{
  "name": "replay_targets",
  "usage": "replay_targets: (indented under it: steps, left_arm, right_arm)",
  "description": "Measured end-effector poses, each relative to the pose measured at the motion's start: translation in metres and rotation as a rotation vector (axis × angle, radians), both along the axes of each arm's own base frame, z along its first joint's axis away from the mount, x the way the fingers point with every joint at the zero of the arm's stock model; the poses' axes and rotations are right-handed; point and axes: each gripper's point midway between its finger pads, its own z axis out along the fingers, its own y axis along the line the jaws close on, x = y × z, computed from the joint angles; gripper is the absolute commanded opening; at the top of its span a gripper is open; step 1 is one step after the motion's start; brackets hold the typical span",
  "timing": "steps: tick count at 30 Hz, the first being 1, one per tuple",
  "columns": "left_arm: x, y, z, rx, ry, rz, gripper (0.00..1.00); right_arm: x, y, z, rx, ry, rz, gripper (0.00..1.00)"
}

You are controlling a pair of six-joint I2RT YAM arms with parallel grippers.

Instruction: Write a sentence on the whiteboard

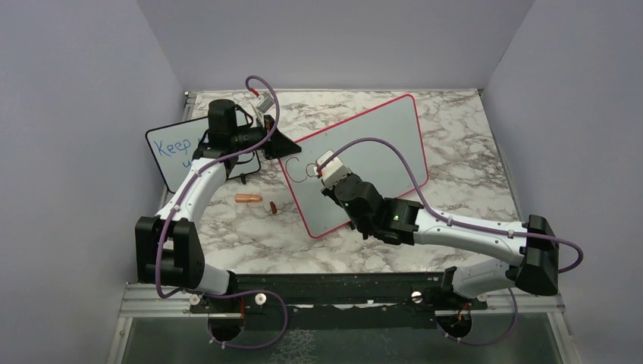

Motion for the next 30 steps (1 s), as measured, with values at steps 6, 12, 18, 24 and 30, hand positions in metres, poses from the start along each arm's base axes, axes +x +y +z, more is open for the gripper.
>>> replay_targets:
  steps: [6, 12, 18, 24, 30]
  left_arm:
    - [0.0, 0.0, -0.0002, 0.0, 0.001, 0.0, 0.0]
    - [0.0, 0.0, -0.0002, 0.0, 0.001, 0.0, 0.0]
    - [-0.0001, 0.0, -0.0002, 0.0, 0.001, 0.0, 0.0]
    - [0.0001, 0.0, -0.0004, 0.0, 0.002, 0.0, 0.0]
    - [0.0006, 0.0, -0.0006, 0.0, 0.003, 0.0, 0.0]
  right_arm:
    - [0.0031, -0.0001, 0.0033, 0.009, -0.011, -0.004, 0.01]
    - [0.0048, -0.0005, 0.0049, 0.012, -0.016, -0.006, 0.01]
    - [0.006, 0.0, 0.0069, 0.016, -0.023, -0.006, 0.01]
    - [0.0066, 0.0, 0.007, 0.018, -0.022, -0.005, 0.01]
    - [0.0061, 0.0001, 0.0053, 0.013, -0.016, 0.0, 0.01]
